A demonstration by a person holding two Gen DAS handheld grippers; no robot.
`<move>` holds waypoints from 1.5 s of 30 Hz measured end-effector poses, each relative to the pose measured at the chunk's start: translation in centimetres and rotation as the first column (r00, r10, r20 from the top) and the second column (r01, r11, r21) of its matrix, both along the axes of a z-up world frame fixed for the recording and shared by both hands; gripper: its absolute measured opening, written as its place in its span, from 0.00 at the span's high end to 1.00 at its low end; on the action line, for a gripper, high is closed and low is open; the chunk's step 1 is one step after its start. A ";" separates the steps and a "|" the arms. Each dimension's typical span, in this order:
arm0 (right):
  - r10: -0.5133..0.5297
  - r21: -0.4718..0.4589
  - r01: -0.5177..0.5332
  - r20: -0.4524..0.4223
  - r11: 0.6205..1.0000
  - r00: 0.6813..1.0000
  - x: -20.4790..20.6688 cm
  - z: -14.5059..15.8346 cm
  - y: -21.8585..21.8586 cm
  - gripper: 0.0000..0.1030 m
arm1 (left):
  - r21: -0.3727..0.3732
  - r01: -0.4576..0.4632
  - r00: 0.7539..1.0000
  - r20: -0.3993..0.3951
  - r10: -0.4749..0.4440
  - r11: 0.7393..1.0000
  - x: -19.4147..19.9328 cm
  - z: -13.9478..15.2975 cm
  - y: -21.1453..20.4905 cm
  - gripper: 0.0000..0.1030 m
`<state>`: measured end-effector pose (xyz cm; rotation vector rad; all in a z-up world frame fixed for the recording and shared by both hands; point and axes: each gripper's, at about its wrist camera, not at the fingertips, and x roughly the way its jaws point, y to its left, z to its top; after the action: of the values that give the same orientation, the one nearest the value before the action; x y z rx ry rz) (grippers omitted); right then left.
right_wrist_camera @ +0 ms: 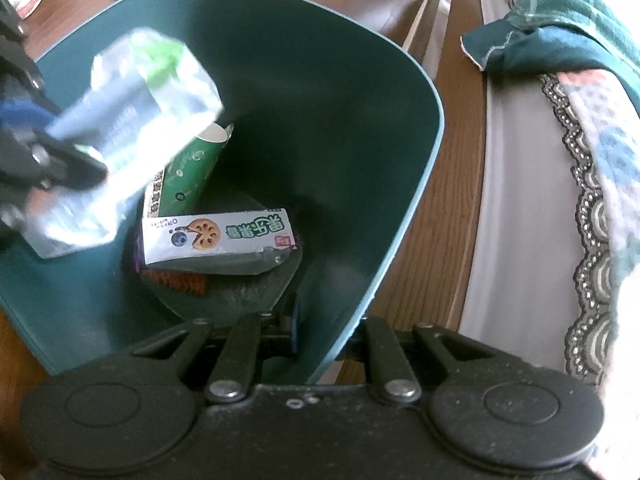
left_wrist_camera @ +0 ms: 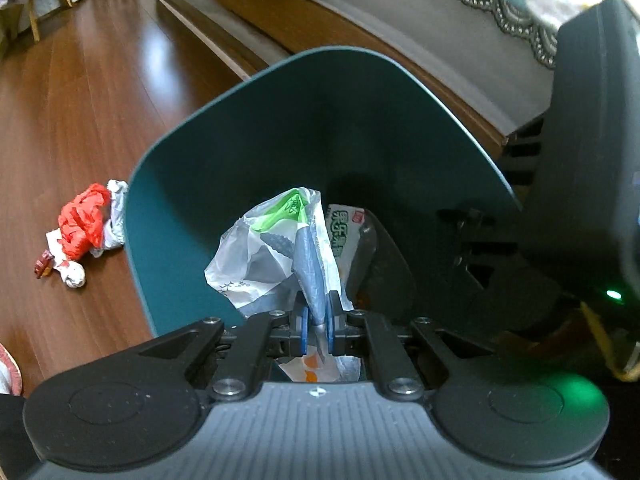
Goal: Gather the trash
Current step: 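Open the left tool to drop the clear bag into the bin, then move the left tool down to the red plastic bag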
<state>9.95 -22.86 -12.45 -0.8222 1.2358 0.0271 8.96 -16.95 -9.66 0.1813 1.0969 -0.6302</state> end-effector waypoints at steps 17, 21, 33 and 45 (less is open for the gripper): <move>0.010 0.009 -0.010 0.001 1.000 1.000 0.1 0.4 0.1 0.88 | -0.048 0.032 0.998 0.051 -0.030 0.998 -0.5 -0.2 0.2 0.42; 0.018 0.003 -0.018 0.005 1.000 1.000 -0.1 0.3 0.3 0.89 | -0.073 0.016 0.997 0.073 -0.011 0.997 -0.5 0.5 1.4 0.39; 0.025 0.001 -0.025 0.010 1.000 1.000 -0.2 0.5 0.3 0.89 | -0.132 -0.118 0.974 0.180 0.141 0.984 1.9 2.8 7.9 0.26; 0.007 0.031 -0.007 0.011 1.000 1.000 0.8 1.0 0.2 0.91 | -0.103 -0.319 0.924 0.187 0.333 0.942 6.3 0.8 13.6 0.25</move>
<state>10.75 -22.65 -11.43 -0.7988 1.2199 0.0471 15.28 -3.31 -8.89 -0.0012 0.8804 -0.3411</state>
